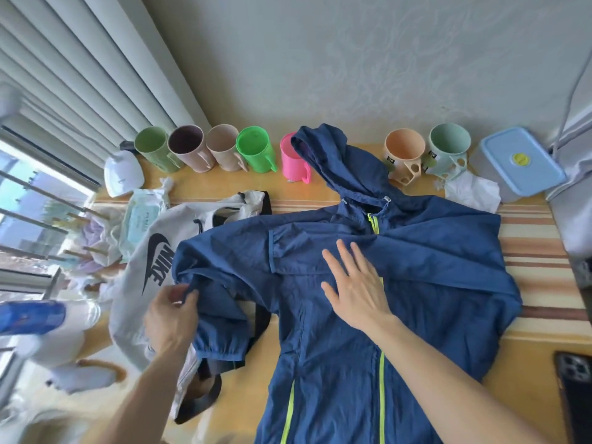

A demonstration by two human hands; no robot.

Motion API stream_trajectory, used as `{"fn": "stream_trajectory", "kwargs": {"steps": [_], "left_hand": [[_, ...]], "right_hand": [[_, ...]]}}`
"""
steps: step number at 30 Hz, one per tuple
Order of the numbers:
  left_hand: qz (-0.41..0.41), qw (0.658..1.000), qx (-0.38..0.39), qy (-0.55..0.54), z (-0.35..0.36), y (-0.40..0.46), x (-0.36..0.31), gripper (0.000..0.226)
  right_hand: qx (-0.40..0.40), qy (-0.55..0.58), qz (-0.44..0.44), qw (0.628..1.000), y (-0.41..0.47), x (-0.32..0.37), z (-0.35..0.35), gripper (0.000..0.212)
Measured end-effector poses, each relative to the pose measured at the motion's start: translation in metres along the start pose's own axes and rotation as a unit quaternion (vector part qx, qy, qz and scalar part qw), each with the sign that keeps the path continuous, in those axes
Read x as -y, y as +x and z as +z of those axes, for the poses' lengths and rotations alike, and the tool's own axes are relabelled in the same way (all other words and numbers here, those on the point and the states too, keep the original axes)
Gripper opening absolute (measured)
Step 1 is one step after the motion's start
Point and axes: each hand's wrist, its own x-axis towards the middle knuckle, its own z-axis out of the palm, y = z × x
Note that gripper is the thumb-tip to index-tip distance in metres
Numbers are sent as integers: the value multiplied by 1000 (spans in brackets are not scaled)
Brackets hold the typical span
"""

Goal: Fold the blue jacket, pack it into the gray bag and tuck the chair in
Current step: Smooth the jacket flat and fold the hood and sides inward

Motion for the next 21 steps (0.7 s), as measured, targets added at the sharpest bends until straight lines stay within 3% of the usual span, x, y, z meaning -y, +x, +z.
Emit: {"fn": "stream_trajectory", "kwargs": {"steps": [3,5,8,10,11,14,16,18,19,21], "left_hand": [[-11,991,-72,-110,-35,13,-13,13],[-16,976,-90,-196,-65,31,-32,19],[27,954,-10,-299,-111,40,-84,23],[83,933,82,-340,-114,23,-131,24],[118,923,135,-340,-102,7,-152,24],[233,867,325,-298,-41,-67,-207,23],[363,804,433,-184,6,-110,-215,28],[492,742,450,-64,38,-139,-202,35],[522,728,442,-37,49,-147,-189,35],[505,747,432,-8,60,-152,-156,28]], "right_hand": [[118,-18,14,993,-1,5,-1,71],[86,66,19,994,-5,12,-11,67],[13,273,40,961,-19,30,-38,60],[-13,456,92,885,-31,37,-61,50],[-16,555,124,822,-36,38,-75,44],[8,796,195,572,-47,19,-100,43],[2,867,227,444,-56,-7,-102,56],[-35,875,291,386,-65,-36,-90,66],[-52,857,334,388,-70,-50,-83,70],[-85,785,434,433,-81,-73,-67,74]]}}
